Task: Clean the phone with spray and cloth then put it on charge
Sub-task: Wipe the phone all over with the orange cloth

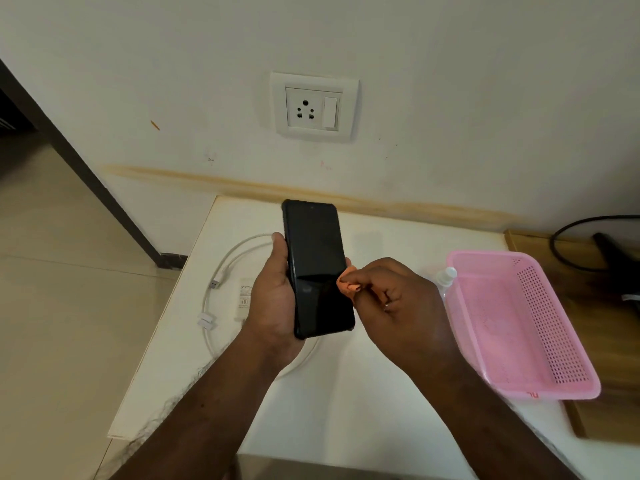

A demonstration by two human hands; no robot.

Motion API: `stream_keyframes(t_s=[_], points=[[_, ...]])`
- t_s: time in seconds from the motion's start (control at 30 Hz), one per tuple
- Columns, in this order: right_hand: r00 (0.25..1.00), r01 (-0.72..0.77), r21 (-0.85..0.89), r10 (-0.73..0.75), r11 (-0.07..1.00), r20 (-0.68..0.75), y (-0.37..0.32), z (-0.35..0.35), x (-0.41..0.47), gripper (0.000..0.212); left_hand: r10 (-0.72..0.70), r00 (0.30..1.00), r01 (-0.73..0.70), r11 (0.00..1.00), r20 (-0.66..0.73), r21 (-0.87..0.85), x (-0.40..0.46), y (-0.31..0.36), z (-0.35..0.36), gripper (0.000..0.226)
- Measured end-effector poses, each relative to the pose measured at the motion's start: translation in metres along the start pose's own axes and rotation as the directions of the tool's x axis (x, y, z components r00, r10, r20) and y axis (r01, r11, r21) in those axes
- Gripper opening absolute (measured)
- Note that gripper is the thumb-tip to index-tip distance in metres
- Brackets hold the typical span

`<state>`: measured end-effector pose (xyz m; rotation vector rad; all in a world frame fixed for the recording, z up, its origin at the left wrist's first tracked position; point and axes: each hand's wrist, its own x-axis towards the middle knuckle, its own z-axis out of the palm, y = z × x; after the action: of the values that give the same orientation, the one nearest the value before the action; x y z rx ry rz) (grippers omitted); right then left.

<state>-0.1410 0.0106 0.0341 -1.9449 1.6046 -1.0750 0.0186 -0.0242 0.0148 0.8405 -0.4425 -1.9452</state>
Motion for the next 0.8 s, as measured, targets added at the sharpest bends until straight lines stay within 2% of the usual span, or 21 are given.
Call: stream_keyframes(t_s=[0.17,0.4,0.8], points=[[0.997,-0.017,0.005,0.018,1.000,-0.070,0.004,-0.006,0.002,0.018,-0.061,0.995,0.054,0.994,0.084,0.092,-0.003,-0.006,0.002,0.070],[0.989,-0.038,0.119,0.054,0.992,-0.138,-0.001,-0.013,0.002,0.020,-0.116,0.965,0.106,0.993,0.235,0.057,-0.004,-0.011,0.004,0.071],[0.939,-0.033,0.018,0.037,0.999,-0.342,0.001,-0.024,0.011,0.018,-0.280,0.889,0.244,0.959,0.363,0.143,-0.011,-0.006,0.010,0.079]])
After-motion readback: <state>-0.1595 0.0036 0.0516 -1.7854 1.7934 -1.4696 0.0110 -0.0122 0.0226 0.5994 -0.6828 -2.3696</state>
